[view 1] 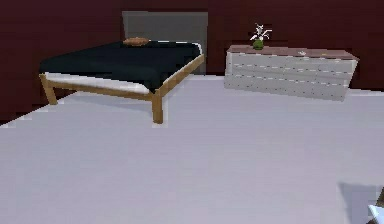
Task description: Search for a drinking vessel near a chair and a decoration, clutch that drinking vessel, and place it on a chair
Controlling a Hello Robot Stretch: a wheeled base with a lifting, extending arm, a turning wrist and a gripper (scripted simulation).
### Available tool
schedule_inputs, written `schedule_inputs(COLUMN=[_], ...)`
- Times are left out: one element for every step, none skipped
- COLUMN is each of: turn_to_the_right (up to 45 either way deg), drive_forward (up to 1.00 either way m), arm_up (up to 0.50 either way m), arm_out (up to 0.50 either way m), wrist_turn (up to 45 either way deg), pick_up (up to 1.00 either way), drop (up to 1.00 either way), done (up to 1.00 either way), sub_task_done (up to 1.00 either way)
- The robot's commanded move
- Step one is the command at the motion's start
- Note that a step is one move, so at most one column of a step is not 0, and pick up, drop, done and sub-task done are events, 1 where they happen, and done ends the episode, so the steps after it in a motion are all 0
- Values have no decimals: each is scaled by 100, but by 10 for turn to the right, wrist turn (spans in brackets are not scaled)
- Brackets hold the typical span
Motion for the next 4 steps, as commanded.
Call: schedule_inputs(turn_to_the_right=[0, 0, 0, 0], drive_forward=[0, 0, 0, 0], arm_up=[0, -34, -32, 0], arm_out=[0, 0, 0, 0], wrist_turn=[150, 0, 0, 0], pick_up=[0, 0, 0, 0], drop=[0, 0, 0, 100], done=[0, 0, 0, 0], sub_task_done=[0, 0, 0, 0])
